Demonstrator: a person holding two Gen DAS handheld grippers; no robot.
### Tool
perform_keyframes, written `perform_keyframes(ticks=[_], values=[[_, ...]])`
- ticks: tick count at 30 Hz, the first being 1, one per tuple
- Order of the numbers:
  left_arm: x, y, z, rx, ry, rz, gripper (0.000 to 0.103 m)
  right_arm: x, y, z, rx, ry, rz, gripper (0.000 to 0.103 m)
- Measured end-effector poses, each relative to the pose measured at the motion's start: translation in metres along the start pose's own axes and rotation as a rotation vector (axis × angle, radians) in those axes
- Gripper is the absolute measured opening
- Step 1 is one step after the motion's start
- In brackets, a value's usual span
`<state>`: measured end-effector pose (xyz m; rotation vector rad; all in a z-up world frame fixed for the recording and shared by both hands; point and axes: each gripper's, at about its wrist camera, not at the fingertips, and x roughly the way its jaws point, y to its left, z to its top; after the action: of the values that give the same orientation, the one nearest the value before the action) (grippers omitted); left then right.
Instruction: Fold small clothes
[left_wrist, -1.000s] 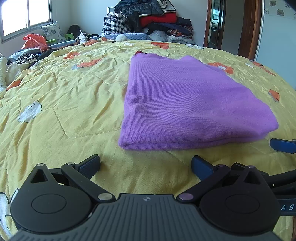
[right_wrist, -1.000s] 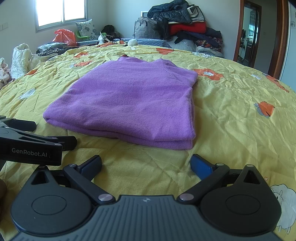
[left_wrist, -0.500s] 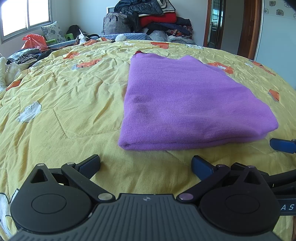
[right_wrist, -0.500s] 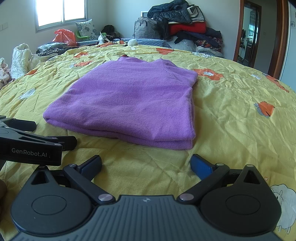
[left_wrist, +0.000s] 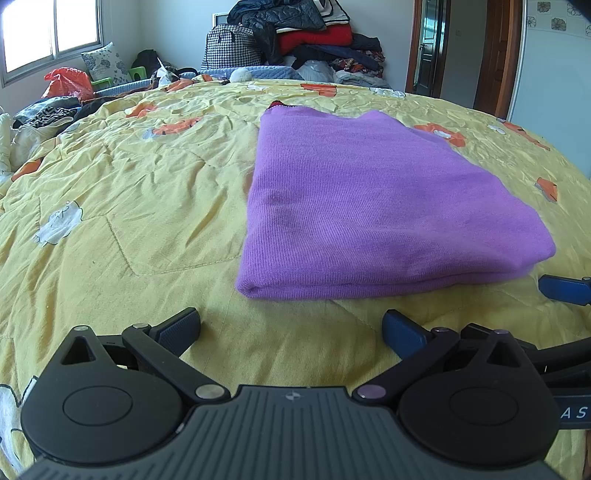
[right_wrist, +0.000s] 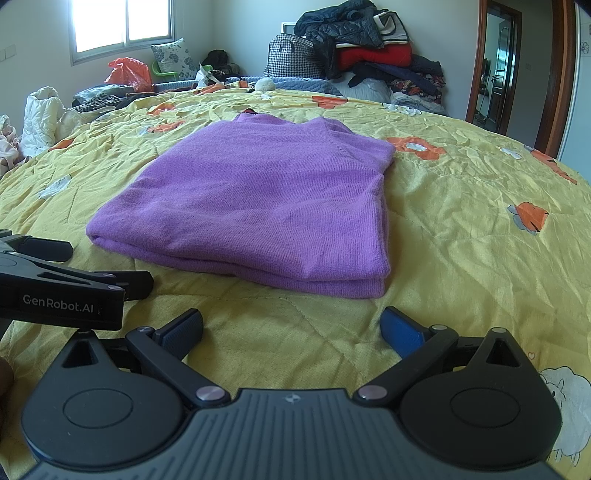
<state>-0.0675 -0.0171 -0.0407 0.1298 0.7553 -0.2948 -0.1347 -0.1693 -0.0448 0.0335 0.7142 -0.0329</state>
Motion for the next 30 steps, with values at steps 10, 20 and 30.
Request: perform_keyframes(ticks=[10,20,30], values=[[0.0001,0.0001,-0.0001,0.0,0.0,0.0,0.103,0.0,0.0,0.0,0.0,0.0,0.0,0.103],[0.0,-0.0002,-0.0001,0.0,0.0,0.0,0.103,-0.0001,0.0,-0.0002,0.0,0.0,-0.001,0.103],[0.0004,-0.0014,0.0001,0.008,-0.004,-0.008,0.103,-0.0002,0.0,-0.0002,0.0,0.0,-0.001,0.103]])
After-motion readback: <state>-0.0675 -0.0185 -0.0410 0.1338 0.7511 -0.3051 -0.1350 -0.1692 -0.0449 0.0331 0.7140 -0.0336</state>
